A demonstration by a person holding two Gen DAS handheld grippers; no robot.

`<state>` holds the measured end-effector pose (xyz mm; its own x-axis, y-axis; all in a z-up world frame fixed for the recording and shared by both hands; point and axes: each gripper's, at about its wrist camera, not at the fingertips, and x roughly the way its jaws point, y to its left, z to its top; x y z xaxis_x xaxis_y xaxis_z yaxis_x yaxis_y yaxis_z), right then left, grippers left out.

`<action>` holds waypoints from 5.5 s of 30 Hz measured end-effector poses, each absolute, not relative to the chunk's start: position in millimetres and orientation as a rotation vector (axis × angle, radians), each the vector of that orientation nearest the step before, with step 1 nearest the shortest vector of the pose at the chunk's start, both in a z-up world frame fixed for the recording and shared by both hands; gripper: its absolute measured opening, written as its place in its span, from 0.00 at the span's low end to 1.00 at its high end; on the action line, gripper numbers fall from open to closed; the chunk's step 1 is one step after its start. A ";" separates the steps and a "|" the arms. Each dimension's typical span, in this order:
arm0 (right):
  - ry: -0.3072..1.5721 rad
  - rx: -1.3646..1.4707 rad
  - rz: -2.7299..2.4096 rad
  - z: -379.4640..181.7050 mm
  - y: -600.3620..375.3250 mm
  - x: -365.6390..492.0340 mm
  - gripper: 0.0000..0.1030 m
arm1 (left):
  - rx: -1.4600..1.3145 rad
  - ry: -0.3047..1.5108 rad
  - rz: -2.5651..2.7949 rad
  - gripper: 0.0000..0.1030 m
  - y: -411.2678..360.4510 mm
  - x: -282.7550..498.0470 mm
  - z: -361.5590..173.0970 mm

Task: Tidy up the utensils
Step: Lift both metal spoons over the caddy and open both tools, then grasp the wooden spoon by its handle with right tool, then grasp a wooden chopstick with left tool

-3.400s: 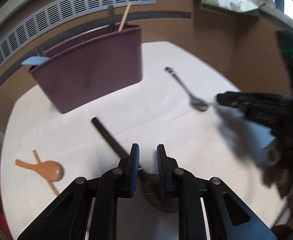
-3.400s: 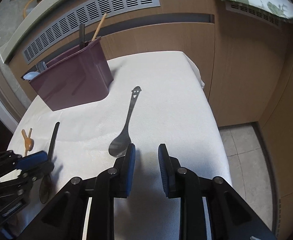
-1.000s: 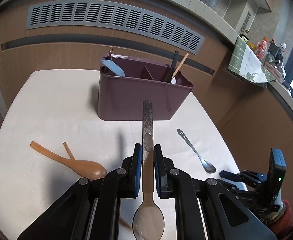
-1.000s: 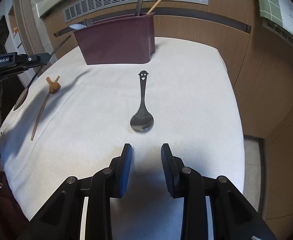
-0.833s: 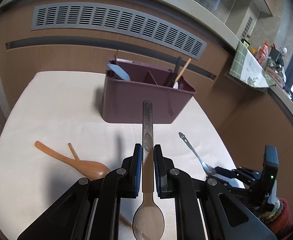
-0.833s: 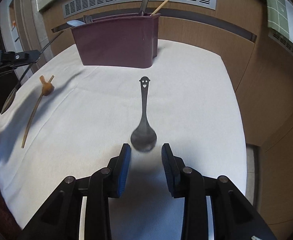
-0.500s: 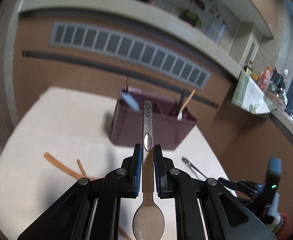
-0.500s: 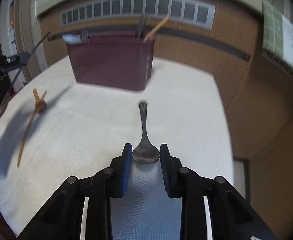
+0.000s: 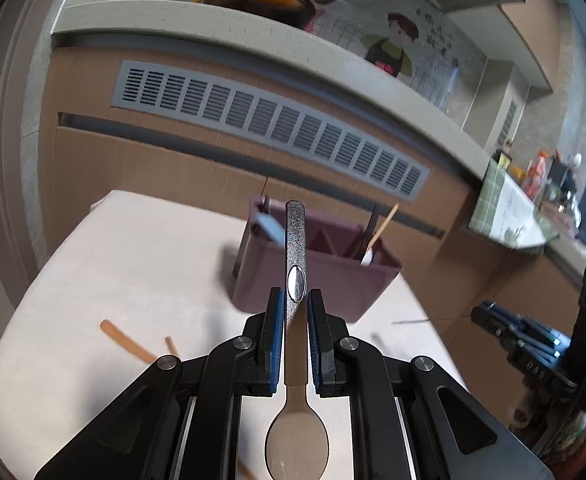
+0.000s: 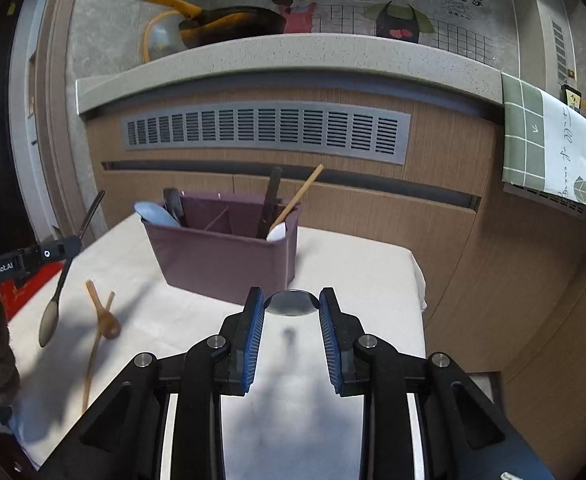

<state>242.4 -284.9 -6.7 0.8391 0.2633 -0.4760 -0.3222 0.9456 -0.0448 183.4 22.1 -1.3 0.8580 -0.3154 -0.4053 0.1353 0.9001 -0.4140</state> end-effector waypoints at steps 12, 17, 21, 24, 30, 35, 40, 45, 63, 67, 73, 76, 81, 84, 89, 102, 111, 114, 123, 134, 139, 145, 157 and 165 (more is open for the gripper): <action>0.398 -0.134 0.429 126.2 -271.2 283.7 0.25 | -0.354 0.015 -0.290 0.12 -13.3 259.6 105.5; 0.482 -0.167 0.444 117.9 -262.1 319.6 0.25 | -0.407 0.044 -0.204 0.12 -17.4 305.5 74.4; 0.556 -0.180 0.465 98.4 -256.1 334.8 0.25 | -0.421 0.093 -0.150 0.12 -21.7 327.9 46.6; 0.611 -0.169 0.492 82.8 -248.7 345.9 0.25 | -0.412 0.124 -0.121 0.12 -23.6 337.2 31.1; 0.720 -0.096 0.564 59.4 -237.9 376.3 0.26 | -0.484 0.253 -0.174 0.17 -13.0 351.3 5.3; 0.676 -0.030 0.546 56.7 -246.3 378.7 0.30 | -0.505 0.317 -0.229 0.31 2.4 340.0 14.0; 0.623 -0.031 0.498 50.7 -256.4 351.7 0.30 | -0.506 0.362 -0.261 0.32 38.3 289.2 22.5; 0.602 -0.066 0.469 32.8 -256.9 325.4 0.30 | -0.459 0.464 -0.136 0.32 89.3 231.9 4.4; 0.780 -0.393 0.921 -74.3 -53.6 280.7 0.30 | -0.433 0.696 0.182 0.32 191.0 121.8 -68.5; 0.794 -0.499 0.942 -92.5 -11.6 285.4 0.27 | -0.437 0.714 0.168 0.32 188.9 126.0 -72.2; 0.802 -0.549 0.895 -103.6 6.6 296.6 0.26 | -0.402 0.733 0.128 0.32 172.3 138.2 -72.0; 0.821 -0.565 0.889 -111.1 5.6 299.9 0.26 | -0.390 0.729 0.110 0.32 165.7 140.9 -70.2; 0.824 -0.534 0.914 -109.5 -8.0 291.0 0.09 | -0.371 0.732 0.086 0.32 155.1 145.0 -66.9; 0.854 -0.461 0.916 -104.5 -21.0 289.5 0.09 | -0.360 0.732 0.073 0.32 150.5 146.3 -65.1; 0.863 -0.304 0.833 -88.9 -79.3 289.3 0.09 | -0.347 0.744 0.043 0.32 142.0 150.2 -65.3; 0.871 -0.090 0.452 -94.6 -230.1 273.4 0.09 | -0.342 0.928 -0.164 0.32 69.7 193.4 -91.6; 0.878 -0.046 0.425 -109.4 -241.8 265.4 0.09 | -0.160 0.927 -0.191 0.32 -0.6 237.3 -89.8; 0.874 -0.052 0.419 -111.0 -245.7 262.0 0.09 | -0.074 0.925 -0.265 0.32 -24.1 232.3 -89.1; 0.873 -0.069 0.393 -111.2 -240.9 260.2 0.11 | 0.088 0.932 -0.306 0.32 -34.0 204.5 -90.0; 0.853 -0.147 0.383 -111.1 -227.3 253.6 0.11 | 0.052 0.962 -0.292 0.32 -2.5 195.5 -90.1; 0.868 -0.113 0.410 -111.1 -231.4 256.5 0.13 | -0.040 0.982 -0.283 0.32 1.2 205.2 -89.0; 0.879 -0.093 0.426 -111.6 -231.2 262.6 0.14 | -0.036 0.968 -0.305 0.32 -18.5 218.3 -88.9; 0.825 -0.100 0.413 -97.5 -236.4 273.5 0.10 | 0.014 0.972 -0.270 0.32 -33.2 217.3 -87.5; 0.757 -0.076 0.352 -78.9 -257.8 265.1 0.10 | -0.086 0.963 -0.233 0.09 -20.8 223.9 -88.1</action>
<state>265.1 -257.8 -78.9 0.6717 0.2848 -0.6839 -0.3389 0.9390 0.0581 223.9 -20.8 -88.1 0.5480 -0.2345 -0.8029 0.1585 0.9716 -0.1756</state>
